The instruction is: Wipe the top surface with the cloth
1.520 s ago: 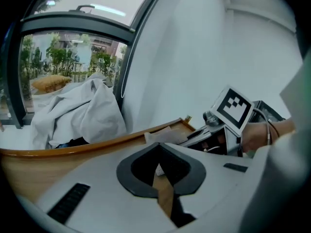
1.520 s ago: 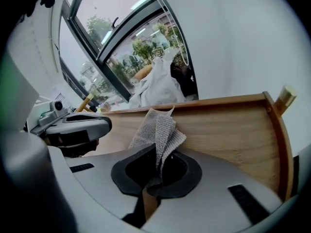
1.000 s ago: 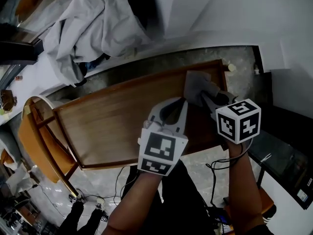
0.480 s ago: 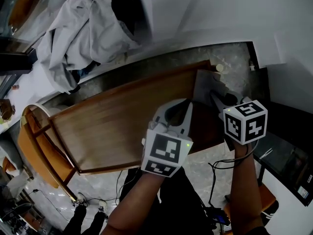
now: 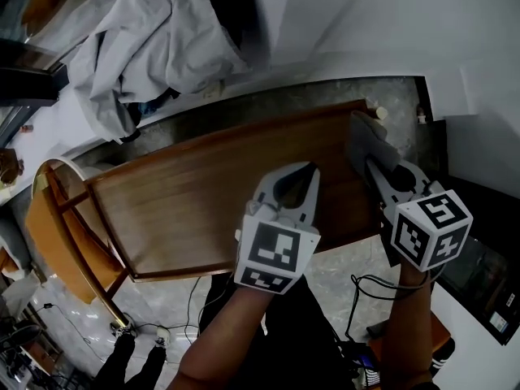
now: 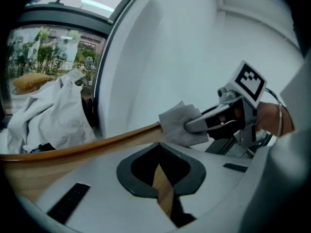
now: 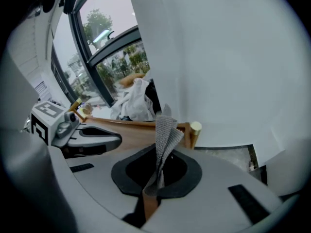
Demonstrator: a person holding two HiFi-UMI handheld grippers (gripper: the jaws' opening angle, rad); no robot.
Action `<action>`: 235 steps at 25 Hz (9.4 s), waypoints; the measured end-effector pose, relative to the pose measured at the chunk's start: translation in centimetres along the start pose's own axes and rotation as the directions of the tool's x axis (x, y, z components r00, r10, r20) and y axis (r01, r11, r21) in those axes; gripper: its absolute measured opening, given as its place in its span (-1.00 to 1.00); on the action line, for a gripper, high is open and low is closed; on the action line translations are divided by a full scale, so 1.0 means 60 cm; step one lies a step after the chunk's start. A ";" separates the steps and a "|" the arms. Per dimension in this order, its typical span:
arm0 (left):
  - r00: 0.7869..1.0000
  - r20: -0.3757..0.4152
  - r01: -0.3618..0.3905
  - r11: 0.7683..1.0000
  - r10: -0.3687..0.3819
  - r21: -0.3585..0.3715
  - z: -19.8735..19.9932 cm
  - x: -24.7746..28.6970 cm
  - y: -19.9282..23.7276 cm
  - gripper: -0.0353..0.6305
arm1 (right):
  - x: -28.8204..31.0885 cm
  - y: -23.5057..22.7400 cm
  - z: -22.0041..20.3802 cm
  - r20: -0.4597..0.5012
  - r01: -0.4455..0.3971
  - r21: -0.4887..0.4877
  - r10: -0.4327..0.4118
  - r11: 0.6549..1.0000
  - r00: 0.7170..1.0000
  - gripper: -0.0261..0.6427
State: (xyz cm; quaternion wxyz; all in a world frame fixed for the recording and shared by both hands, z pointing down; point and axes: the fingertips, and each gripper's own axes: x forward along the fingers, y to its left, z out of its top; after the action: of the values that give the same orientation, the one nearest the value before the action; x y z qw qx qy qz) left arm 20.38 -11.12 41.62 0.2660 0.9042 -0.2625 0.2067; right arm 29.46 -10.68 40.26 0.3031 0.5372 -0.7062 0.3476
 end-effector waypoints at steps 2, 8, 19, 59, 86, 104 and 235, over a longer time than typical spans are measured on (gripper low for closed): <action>1.000 0.014 -0.022 1.000 0.022 -0.010 -0.002 -0.033 0.019 -0.86 | -0.004 0.051 0.017 0.041 -0.064 0.005 0.064 0.998 0.997 -0.84; 0.986 0.058 -0.149 0.983 0.156 -0.110 -0.022 -0.202 0.109 -0.86 | 0.052 0.275 0.037 0.077 -0.380 0.026 0.377 0.925 0.923 -0.84; 0.906 0.092 -0.379 0.890 0.412 -0.252 -0.104 -0.519 0.258 -0.86 | 0.168 0.729 -0.010 -0.008 -0.720 -0.071 0.721 0.690 0.693 -0.84; 0.864 -0.113 -0.502 0.822 0.491 -0.267 -0.213 -0.480 0.327 -0.86 | 0.248 0.620 -0.066 -0.129 -0.503 -0.063 0.492 0.862 0.861 -0.84; 0.967 -0.105 -0.241 0.965 0.230 -0.105 -0.110 -0.185 0.113 -0.86 | 0.138 0.200 -0.116 -0.073 -0.240 0.070 0.245 0.968 0.967 -0.84; 0.985 -0.087 -0.154 0.987 0.151 -0.038 -0.062 -0.093 0.041 -0.86 | 0.043 -0.015 -0.113 -0.062 0.019 0.043 -0.017 0.999 0.998 -0.84; 0.982 -0.058 -0.186 0.976 0.180 -0.116 -0.122 -0.038 -0.129 -0.86 | -0.102 -0.023 -0.159 0.007 0.200 -0.130 -0.201 0.971 0.980 -0.84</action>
State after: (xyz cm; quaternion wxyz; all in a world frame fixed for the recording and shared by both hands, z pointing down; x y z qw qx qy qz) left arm 21.42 -0.37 43.22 0.3061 0.8534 -0.3502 0.2353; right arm 32.79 0.21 41.10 0.3730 0.5838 -0.6686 0.2702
